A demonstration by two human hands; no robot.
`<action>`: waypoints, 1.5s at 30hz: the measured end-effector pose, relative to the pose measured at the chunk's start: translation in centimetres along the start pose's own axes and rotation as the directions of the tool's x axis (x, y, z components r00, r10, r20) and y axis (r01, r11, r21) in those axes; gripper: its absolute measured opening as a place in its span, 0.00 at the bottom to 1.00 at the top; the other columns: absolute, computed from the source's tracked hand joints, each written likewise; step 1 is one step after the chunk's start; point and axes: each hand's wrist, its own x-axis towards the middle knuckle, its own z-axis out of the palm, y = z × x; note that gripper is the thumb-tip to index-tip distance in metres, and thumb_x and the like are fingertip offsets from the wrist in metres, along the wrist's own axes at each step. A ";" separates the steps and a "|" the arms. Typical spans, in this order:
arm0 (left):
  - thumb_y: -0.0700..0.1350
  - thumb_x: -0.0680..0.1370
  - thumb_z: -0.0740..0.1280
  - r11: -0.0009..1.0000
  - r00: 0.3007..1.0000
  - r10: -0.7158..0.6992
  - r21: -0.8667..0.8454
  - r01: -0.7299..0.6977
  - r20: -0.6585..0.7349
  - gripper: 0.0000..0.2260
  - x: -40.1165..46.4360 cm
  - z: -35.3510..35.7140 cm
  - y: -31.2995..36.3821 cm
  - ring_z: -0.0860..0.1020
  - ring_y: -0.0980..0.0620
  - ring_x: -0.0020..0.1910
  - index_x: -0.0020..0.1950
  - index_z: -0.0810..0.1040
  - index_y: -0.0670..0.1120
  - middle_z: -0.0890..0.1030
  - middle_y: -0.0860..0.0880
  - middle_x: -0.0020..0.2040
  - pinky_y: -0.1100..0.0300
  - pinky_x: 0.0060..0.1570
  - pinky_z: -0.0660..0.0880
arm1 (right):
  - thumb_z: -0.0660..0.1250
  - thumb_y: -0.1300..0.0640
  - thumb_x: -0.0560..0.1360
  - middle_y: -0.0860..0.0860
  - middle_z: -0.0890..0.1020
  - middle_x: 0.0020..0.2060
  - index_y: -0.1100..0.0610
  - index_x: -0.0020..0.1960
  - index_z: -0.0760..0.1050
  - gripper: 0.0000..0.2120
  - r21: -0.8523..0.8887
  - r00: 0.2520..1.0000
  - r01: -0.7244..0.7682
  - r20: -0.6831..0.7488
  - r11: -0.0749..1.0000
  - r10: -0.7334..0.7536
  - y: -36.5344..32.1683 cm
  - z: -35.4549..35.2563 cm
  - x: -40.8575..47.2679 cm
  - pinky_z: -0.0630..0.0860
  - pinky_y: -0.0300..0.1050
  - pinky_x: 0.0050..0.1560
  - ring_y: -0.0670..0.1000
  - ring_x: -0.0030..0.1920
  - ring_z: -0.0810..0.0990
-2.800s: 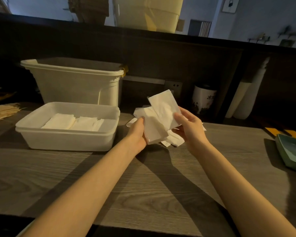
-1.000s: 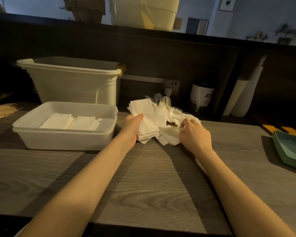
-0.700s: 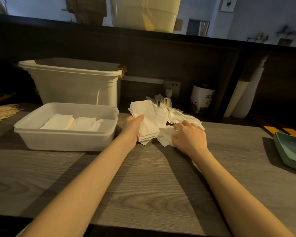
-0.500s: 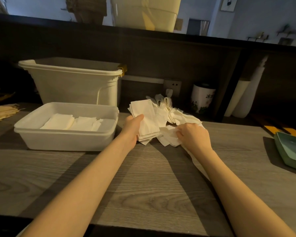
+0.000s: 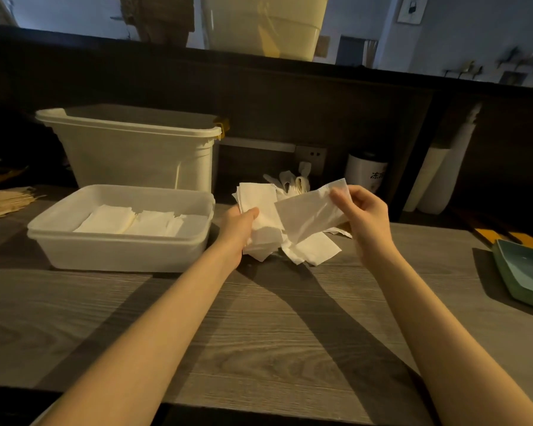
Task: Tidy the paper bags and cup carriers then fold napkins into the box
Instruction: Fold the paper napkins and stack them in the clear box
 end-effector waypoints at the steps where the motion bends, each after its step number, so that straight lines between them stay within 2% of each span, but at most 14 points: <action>1: 0.47 0.80 0.60 1.000 1.000 -0.010 0.012 0.010 0.028 0.18 0.0 0.0 0.0 0.75 0.48 0.51 0.70 0.65 0.46 0.75 0.46 0.60 0.54 0.49 0.73 | 0.67 0.56 0.75 0.47 0.80 0.37 0.53 0.43 0.78 0.03 0.053 0.998 -0.041 0.045 0.998 0.038 -0.3 0.1 -0.1 0.80 0.41 0.40 0.46 0.39 0.80; 3: 0.48 0.80 0.61 0.997 0.994 -0.065 0.035 0.062 0.090 0.19 -0.3 0.2 0.2 0.74 0.50 0.46 0.69 0.65 0.47 0.74 0.47 0.55 0.54 0.46 0.73 | 0.65 0.56 0.76 0.46 0.80 0.36 0.54 0.44 0.79 0.04 0.082 0.982 -0.111 0.164 0.990 0.096 -0.8 0.4 -0.4 0.79 0.39 0.37 0.44 0.37 0.80; 6: 0.49 0.78 0.63 0.979 0.977 -0.140 0.169 0.112 0.162 0.19 -0.7 0.9 0.7 0.74 0.51 0.41 0.67 0.68 0.43 0.75 0.49 0.46 0.58 0.40 0.73 | 0.67 0.55 0.75 0.49 0.81 0.41 0.55 0.49 0.78 0.06 -0.054 0.948 -0.109 0.294 0.993 0.120 -0.7 0.8 -0.8 0.80 0.38 0.38 0.46 0.41 0.82; 7: 0.48 0.78 0.63 0.979 0.971 -0.129 0.181 0.092 0.203 0.19 -0.8 1.1 0.7 0.74 0.52 0.39 0.66 0.68 0.42 0.74 0.49 0.43 0.59 0.39 0.73 | 0.68 0.55 0.74 0.49 0.81 0.44 0.55 0.50 0.78 0.07 -0.114 0.949 -0.090 0.291 0.989 0.120 -0.5 1.0 -0.8 0.80 0.39 0.41 0.46 0.43 0.82; 10: 0.50 0.79 0.61 0.991 0.929 -0.101 0.121 0.061 0.355 0.12 -1.6 1.5 0.3 0.78 0.49 0.45 0.59 0.73 0.46 0.78 0.48 0.46 0.51 0.51 0.76 | 0.70 0.54 0.72 0.47 0.79 0.48 0.53 0.50 0.77 0.08 -0.294 0.972 0.023 0.228 0.955 0.047 0.1 1.6 -0.8 0.79 0.42 0.48 0.48 0.50 0.79; 13: 0.52 0.81 0.57 0.993 0.892 -0.095 0.105 0.053 0.442 0.08 -2.1 1.5 0.1 0.78 0.50 0.46 0.49 0.73 0.51 0.79 0.48 0.46 0.53 0.49 0.75 | 0.70 0.51 0.73 0.44 0.76 0.49 0.50 0.51 0.74 0.09 -0.438 0.982 0.116 0.184 0.891 -0.038 0.6 2.0 -0.9 0.77 0.43 0.52 0.48 0.53 0.76; 16: 0.60 0.80 0.53 0.990 0.873 -0.139 0.091 0.109 0.468 0.15 -2.1 1.5 0.0 0.79 0.49 0.48 0.55 0.72 0.52 0.80 0.47 0.49 0.56 0.47 0.76 | 0.69 0.50 0.73 0.44 0.75 0.49 0.51 0.55 0.75 0.12 -0.531 0.992 0.104 0.116 0.841 -0.049 0.8 2.1 -0.8 0.78 0.46 0.51 0.48 0.53 0.76; 19: 0.63 0.78 0.52 0.988 0.857 -0.148 0.118 0.102 0.494 0.16 -2.2 1.5 0.2 0.80 0.50 0.47 0.52 0.72 0.54 0.81 0.48 0.47 0.58 0.47 0.77 | 0.68 0.49 0.74 0.44 0.74 0.49 0.52 0.58 0.75 0.15 -0.586 0.994 0.101 0.100 0.804 -0.052 0.9 2.2 -0.8 0.78 0.44 0.48 0.46 0.50 0.75; 23: 0.52 0.77 0.63 0.970 0.829 -0.125 0.242 -0.012 0.545 0.15 -2.4 1.2 0.1 0.80 0.54 0.47 0.61 0.71 0.47 0.80 0.50 0.48 0.62 0.44 0.77 | 0.69 0.51 0.74 0.45 0.76 0.47 0.53 0.57 0.75 0.13 -0.606 0.985 0.174 0.119 0.777 -0.128 1.3 2.2 -1.0 0.77 0.41 0.45 0.46 0.47 0.76; 27: 0.44 0.77 0.66 0.970 0.871 -0.059 0.233 -0.065 0.488 0.14 -2.1 1.0 0.1 0.78 0.56 0.44 0.62 0.70 0.47 0.78 0.52 0.47 0.63 0.39 0.75 | 0.62 0.53 0.78 0.46 0.76 0.47 0.57 0.59 0.74 0.12 -0.537 0.991 0.104 -0.011 0.837 -0.131 1.4 2.0 -0.6 0.70 0.31 0.39 0.43 0.44 0.74; 30: 0.44 0.77 0.66 0.988 0.928 0.000 0.143 -0.057 0.372 0.18 -1.6 0.7 0.3 0.77 0.52 0.49 0.66 0.69 0.46 0.78 0.49 0.55 0.58 0.47 0.75 | 0.60 0.55 0.80 0.49 0.77 0.49 0.59 0.60 0.73 0.12 -0.584 0.994 0.038 -0.061 0.811 -0.091 2.0 0.9 0.0 0.68 0.33 0.39 0.43 0.44 0.73; 36: 0.44 0.78 0.65 0.997 0.991 0.055 0.046 -0.061 0.121 0.17 -0.5 0.2 0.4 0.76 0.47 0.57 0.66 0.70 0.44 0.76 0.46 0.60 0.54 0.52 0.74 | 0.64 0.43 0.76 0.52 0.73 0.60 0.54 0.60 0.75 0.19 -0.868 0.964 -0.033 0.103 0.495 0.245 5.2 -0.7 0.4 0.74 0.46 0.52 0.51 0.53 0.75; 42: 0.45 0.78 0.65 0.995 0.996 0.036 0.090 -0.043 0.078 0.18 0.0 0.1 0.3 0.74 0.46 0.60 0.67 0.69 0.45 0.75 0.45 0.62 0.49 0.59 0.73 | 0.68 0.35 0.67 0.53 0.69 0.64 0.49 0.62 0.73 0.28 -0.889 0.877 0.090 0.285 0.449 0.388 4.8 -0.9 0.3 0.71 0.51 0.61 0.54 0.62 0.69; 45: 0.45 0.77 0.65 0.994 0.997 0.039 0.098 -0.045 0.067 0.19 0.0 0.1 0.2 0.74 0.46 0.60 0.67 0.68 0.45 0.75 0.46 0.62 0.49 0.59 0.73 | 0.70 0.36 0.67 0.53 0.68 0.64 0.49 0.62 0.73 0.28 -0.892 0.857 0.109 0.307 0.438 0.413 4.5 -0.8 0.3 0.71 0.51 0.63 0.54 0.62 0.69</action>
